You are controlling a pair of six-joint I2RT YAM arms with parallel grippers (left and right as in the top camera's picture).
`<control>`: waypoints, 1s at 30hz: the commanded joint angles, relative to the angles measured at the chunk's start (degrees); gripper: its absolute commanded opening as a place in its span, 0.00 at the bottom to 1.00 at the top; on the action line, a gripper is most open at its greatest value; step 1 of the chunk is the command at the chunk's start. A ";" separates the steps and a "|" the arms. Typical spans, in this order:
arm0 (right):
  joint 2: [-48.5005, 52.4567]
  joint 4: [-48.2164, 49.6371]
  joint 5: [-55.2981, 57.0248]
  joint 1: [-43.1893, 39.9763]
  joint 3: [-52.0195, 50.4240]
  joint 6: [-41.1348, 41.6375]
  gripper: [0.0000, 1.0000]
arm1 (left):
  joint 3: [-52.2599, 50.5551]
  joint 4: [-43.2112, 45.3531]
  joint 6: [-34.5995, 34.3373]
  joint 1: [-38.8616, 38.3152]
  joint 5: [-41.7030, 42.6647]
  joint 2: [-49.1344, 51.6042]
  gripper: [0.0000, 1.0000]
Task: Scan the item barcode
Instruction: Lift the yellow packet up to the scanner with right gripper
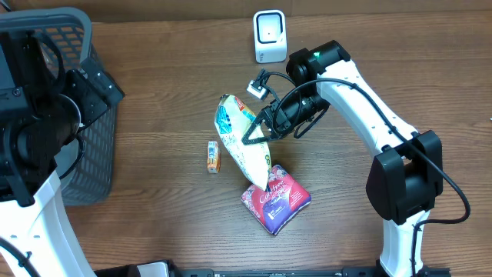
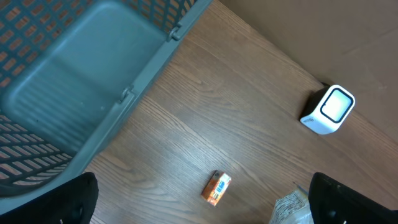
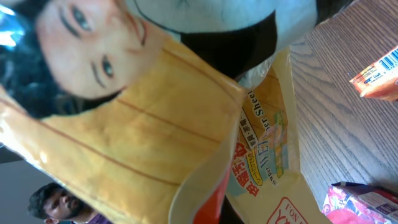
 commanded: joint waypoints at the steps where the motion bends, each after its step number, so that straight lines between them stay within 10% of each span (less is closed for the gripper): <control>1: -0.42 1.49 -1.62 -1.31 0.13 -0.22 0.04 | 0.44 0.09 0.94 0.28 0.09 0.22 1.00; 7: -0.42 25.20 5.22 -4.24 0.13 28.83 0.04 | 0.44 0.09 0.94 0.31 0.09 0.22 1.00; 13: -0.42 47.91 48.02 -4.85 0.24 61.26 0.04 | 0.44 0.09 0.94 0.28 0.09 0.22 1.00; 30: 1.01 87.93 73.66 -3.91 0.22 63.54 0.04 | 0.44 0.09 0.94 0.28 0.09 0.22 1.00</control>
